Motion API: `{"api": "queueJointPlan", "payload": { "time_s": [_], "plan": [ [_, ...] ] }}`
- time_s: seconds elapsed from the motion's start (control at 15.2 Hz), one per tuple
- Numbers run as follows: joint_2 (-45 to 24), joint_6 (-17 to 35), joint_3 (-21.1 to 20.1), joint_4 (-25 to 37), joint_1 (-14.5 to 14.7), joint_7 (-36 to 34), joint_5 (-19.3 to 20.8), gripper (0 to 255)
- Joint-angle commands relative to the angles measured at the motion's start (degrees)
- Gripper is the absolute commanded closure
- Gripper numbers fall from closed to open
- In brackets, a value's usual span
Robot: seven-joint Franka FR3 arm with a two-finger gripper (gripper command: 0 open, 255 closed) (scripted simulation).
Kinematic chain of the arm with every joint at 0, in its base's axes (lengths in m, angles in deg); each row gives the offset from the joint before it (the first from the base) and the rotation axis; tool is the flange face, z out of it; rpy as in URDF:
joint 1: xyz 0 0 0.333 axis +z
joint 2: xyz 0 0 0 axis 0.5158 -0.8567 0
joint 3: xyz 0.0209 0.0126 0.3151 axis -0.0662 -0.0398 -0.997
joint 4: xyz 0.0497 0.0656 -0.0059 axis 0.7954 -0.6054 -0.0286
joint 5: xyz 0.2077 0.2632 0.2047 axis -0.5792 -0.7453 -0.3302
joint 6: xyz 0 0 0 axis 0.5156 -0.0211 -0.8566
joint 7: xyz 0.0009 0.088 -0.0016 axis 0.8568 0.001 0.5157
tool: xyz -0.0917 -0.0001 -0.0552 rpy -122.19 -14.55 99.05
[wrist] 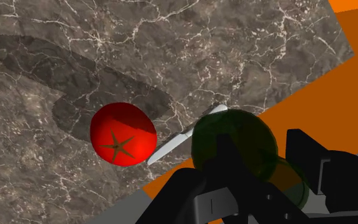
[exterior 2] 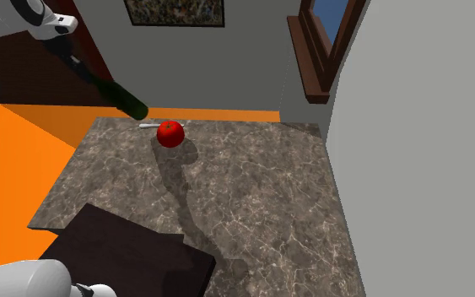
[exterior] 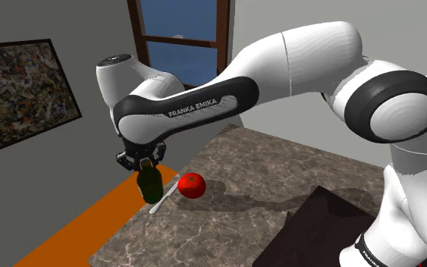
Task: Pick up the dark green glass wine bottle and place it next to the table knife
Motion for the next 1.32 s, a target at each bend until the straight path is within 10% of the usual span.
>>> {"api": "queueJointPlan", "payload": {
  "time_s": [0.0,1.19,1.25],
  "plan": [
    [-1.50,0.23,-0.04,1.24,0.47,-0.63,0.17,255],
    [-3.49,6.80,0.14,-3.38,0.42,-1.46,0.60,255],
    [-3.48,6.81,0.14,-3.40,0.42,-1.46,0.61,0]
  ]
}}
